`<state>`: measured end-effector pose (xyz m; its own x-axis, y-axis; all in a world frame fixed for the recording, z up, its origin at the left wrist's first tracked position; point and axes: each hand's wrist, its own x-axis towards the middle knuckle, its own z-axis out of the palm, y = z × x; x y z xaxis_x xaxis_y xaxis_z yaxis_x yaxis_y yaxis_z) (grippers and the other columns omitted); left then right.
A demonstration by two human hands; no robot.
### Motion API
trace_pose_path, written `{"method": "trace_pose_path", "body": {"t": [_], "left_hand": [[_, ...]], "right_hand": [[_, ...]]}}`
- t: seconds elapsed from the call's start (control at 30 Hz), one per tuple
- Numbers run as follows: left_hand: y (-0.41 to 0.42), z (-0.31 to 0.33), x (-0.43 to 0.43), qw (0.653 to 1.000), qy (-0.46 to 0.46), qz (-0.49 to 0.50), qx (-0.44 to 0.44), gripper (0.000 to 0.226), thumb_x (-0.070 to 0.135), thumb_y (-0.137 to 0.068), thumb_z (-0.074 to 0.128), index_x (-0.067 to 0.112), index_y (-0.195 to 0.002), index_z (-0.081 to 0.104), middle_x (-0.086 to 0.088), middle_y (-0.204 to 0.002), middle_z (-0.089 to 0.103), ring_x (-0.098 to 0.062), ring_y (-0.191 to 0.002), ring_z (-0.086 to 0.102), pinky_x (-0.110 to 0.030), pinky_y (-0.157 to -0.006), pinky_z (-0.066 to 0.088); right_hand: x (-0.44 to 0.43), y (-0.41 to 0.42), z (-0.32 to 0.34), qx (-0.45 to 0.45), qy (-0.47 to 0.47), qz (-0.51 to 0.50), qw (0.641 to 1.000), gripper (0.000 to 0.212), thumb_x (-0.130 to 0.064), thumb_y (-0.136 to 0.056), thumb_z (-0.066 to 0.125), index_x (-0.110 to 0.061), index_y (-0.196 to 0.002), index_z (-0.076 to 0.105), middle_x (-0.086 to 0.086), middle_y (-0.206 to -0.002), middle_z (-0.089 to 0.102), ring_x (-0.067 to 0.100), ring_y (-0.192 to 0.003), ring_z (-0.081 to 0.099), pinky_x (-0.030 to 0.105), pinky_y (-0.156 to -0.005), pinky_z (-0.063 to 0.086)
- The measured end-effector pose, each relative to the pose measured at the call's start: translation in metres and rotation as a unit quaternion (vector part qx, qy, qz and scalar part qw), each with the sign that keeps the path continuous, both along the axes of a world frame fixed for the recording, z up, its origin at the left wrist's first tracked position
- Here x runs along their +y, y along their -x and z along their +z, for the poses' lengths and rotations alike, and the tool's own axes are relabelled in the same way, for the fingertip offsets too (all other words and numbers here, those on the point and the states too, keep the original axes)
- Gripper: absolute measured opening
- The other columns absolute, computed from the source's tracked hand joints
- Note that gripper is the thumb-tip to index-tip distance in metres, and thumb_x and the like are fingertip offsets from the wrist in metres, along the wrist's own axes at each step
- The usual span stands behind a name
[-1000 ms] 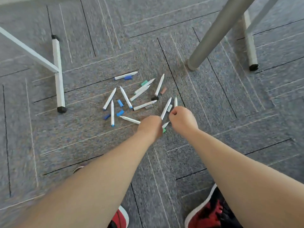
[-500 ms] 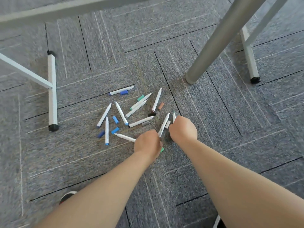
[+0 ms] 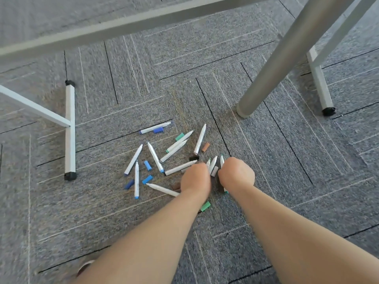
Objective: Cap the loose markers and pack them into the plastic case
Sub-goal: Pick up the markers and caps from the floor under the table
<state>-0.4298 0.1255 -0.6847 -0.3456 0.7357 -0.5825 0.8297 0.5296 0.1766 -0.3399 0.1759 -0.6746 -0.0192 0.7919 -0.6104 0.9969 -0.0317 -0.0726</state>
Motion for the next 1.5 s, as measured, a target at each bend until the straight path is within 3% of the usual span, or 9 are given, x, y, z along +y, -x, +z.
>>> {"method": "trace_pose_path", "body": {"t": [0.3,0.43,0.67,0.83,1.07,1.17,1.27,1.4,1.5], "left_hand": [[-0.004,0.005,0.000,0.998,-0.024,0.054,-0.036,0.007,0.009,-0.093,0.055,0.010,-0.090,0.061,-0.009,-0.093,0.067,-0.030,-0.083,0.067,-0.037,-0.066,0.056],[0.007,0.025,-0.004,0.975,-0.082,0.152,-0.140,0.012,0.013,-0.096,0.049,0.003,-0.094,0.055,-0.003,-0.070,0.054,-0.020,-0.062,0.057,-0.029,-0.047,0.035],[0.072,0.050,-0.054,0.789,-0.178,0.436,-0.393,0.023,0.023,-0.101,0.051,0.013,-0.082,0.060,-0.002,-0.073,0.059,-0.018,-0.070,0.054,-0.039,-0.075,0.046],[0.094,0.051,-0.085,0.697,-0.255,0.502,-0.445,0.020,0.008,-0.098,0.052,0.012,-0.079,0.053,-0.001,-0.059,0.039,-0.015,-0.058,0.032,-0.030,-0.058,0.029],[0.116,0.071,-0.101,0.705,-0.287,0.492,-0.423,0.035,0.022,-0.098,0.057,0.010,-0.066,0.060,0.001,-0.047,0.033,-0.015,-0.045,0.028,-0.029,-0.051,0.034],[0.120,0.066,-0.104,0.801,-0.242,0.433,-0.335,0.033,0.032,-0.099,0.053,0.012,-0.078,0.068,0.000,-0.055,0.048,-0.016,-0.052,0.043,-0.028,-0.054,0.041],[0.124,0.050,-0.106,0.875,-0.188,0.376,-0.238,0.023,0.033,-0.098,0.054,0.026,-0.085,0.071,0.001,-0.060,0.051,-0.013,-0.048,0.041,-0.018,-0.042,0.029],[0.126,0.034,-0.108,0.872,-0.155,0.419,-0.199,0.024,0.027,-0.099,0.056,0.015,-0.081,0.067,0.003,-0.051,0.041,-0.007,-0.035,0.029,-0.018,-0.034,0.019],[0.122,0.028,-0.109,0.871,-0.136,0.438,-0.177,0.032,0.026,-0.098,0.056,0.011,-0.071,0.059,0.003,-0.053,0.043,-0.012,-0.041,0.035,-0.026,-0.042,0.024]], "right_hand": [[0.010,-0.009,0.009,0.087,-0.011,-0.057,0.995,0.022,-0.028,-0.093,0.053,-0.015,-0.076,0.053,-0.001,-0.066,0.058,0.017,-0.052,0.049,0.023,-0.048,0.033],[0.009,-0.002,0.020,0.189,-0.034,-0.050,0.980,0.016,-0.025,-0.093,0.051,-0.012,-0.084,0.053,0.003,-0.075,0.062,0.018,-0.056,0.050,0.027,-0.049,0.036],[-0.009,0.037,0.034,0.301,0.012,0.013,0.954,0.010,-0.014,-0.097,0.047,-0.017,-0.089,0.053,0.005,-0.074,0.060,0.017,-0.055,0.044,0.029,-0.047,0.032],[-0.016,0.064,0.031,0.273,0.018,0.099,0.957,0.016,-0.014,-0.098,0.045,-0.011,-0.085,0.052,0.008,-0.077,0.057,0.018,-0.057,0.045,0.030,-0.049,0.035],[-0.024,0.098,0.007,0.127,-0.055,0.293,0.946,0.023,-0.005,-0.091,0.056,-0.017,-0.110,0.059,0.001,-0.113,0.050,0.022,-0.103,0.053,0.032,-0.065,0.044],[-0.028,0.109,0.006,0.070,-0.078,0.343,0.933,0.030,-0.002,-0.088,0.059,-0.016,-0.116,0.058,0.003,-0.119,0.051,0.024,-0.111,0.048,0.034,-0.078,0.046],[-0.026,0.114,0.003,0.048,-0.073,0.373,0.924,0.029,0.000,-0.088,0.059,-0.014,-0.114,0.059,0.004,-0.118,0.054,0.025,-0.111,0.048,0.037,-0.088,0.049],[-0.022,0.114,0.009,0.062,-0.053,0.399,0.913,0.028,0.000,-0.090,0.055,-0.013,-0.116,0.058,0.002,-0.115,0.056,0.023,-0.110,0.050,0.036,-0.087,0.048],[-0.014,0.117,0.019,0.133,-0.068,0.311,0.939,0.013,-0.009,-0.098,0.049,-0.016,-0.108,0.053,0.001,-0.097,0.064,0.017,-0.083,0.057,0.033,-0.071,0.055]]}}
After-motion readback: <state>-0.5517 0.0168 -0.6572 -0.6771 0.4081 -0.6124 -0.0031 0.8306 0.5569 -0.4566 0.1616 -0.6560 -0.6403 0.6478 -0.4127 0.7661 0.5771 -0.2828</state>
